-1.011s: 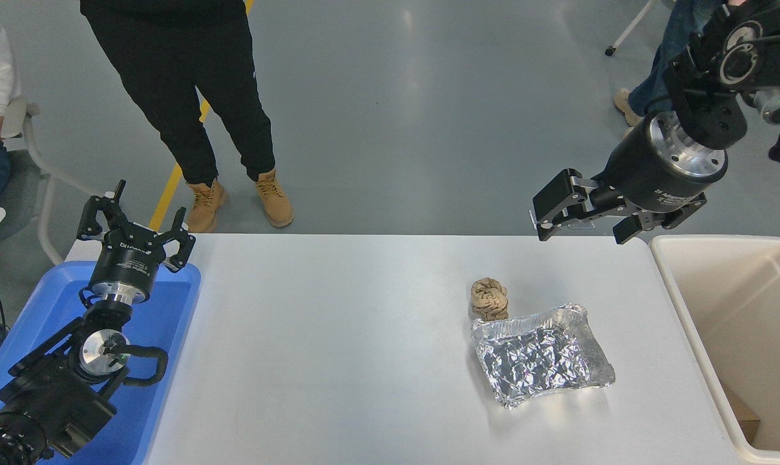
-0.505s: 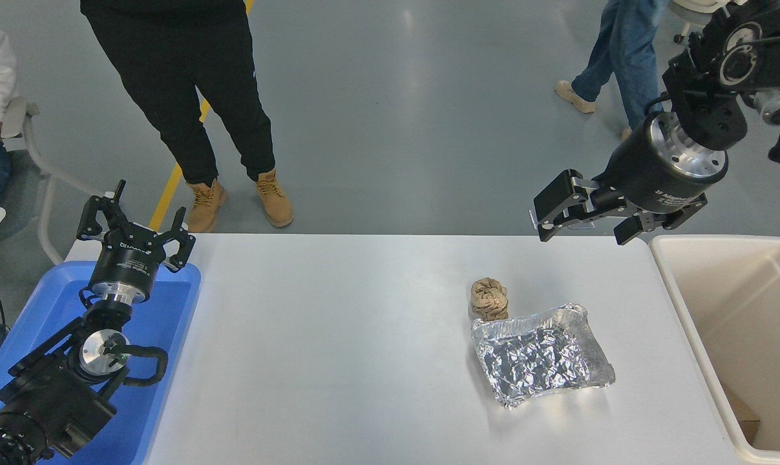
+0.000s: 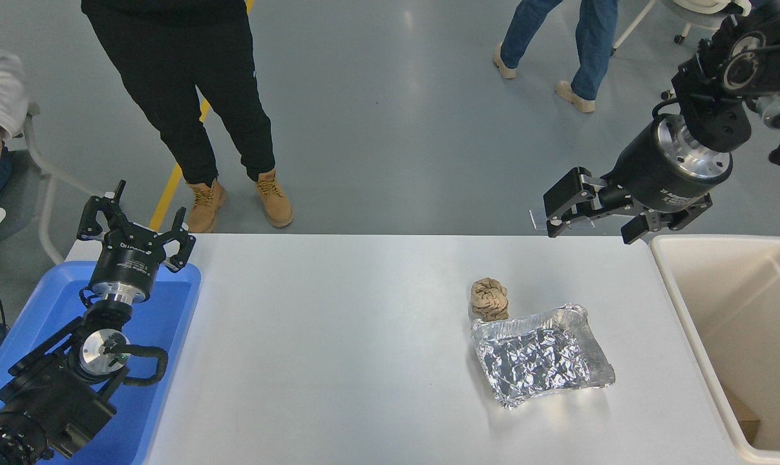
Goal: Pick up foil plate and place in dustbin
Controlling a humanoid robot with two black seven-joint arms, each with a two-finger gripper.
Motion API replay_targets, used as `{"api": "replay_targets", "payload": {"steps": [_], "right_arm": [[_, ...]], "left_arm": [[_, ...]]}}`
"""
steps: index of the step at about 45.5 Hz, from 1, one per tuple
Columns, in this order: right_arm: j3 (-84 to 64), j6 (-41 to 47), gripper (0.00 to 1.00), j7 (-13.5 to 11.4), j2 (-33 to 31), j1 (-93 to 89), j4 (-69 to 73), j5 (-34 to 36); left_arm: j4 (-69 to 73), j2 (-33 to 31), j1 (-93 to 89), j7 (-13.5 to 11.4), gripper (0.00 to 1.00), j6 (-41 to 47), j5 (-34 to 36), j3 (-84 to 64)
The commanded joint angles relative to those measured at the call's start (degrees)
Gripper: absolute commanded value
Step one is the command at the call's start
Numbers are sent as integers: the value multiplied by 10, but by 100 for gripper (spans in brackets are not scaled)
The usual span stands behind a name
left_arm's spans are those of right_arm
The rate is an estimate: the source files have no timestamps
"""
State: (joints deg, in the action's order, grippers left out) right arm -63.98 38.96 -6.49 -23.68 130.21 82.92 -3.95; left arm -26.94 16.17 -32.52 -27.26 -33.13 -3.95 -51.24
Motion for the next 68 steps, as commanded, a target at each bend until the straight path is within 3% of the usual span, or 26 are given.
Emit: {"api": "replay_targets", "payload": {"steps": [1,32,46,54,63,68], "right_arm": [[9,-3,100,0,-22,-17,-15,4],[62,-4,100,0,-56,-146,-152,-3],[108,-6,100,1,-54,-301,-300,-7],[161,-49,100,5,-53,-412,-355,-27],[210,-183,100,3,-48,-480,-349,-77],[210,-191,100,3,-40,-490,-350,-76]], "left_arm": [[0,0,0,-1,99,0,0,0],[0,0,0,-1,99,0,0,0],[0,0,0,0,99,0,0,0],[0,0,0,0,99,0,0,0],[0,0,0,0,99,-1,0,0],[0,0,0,-1,99,-1,0,0]]}}
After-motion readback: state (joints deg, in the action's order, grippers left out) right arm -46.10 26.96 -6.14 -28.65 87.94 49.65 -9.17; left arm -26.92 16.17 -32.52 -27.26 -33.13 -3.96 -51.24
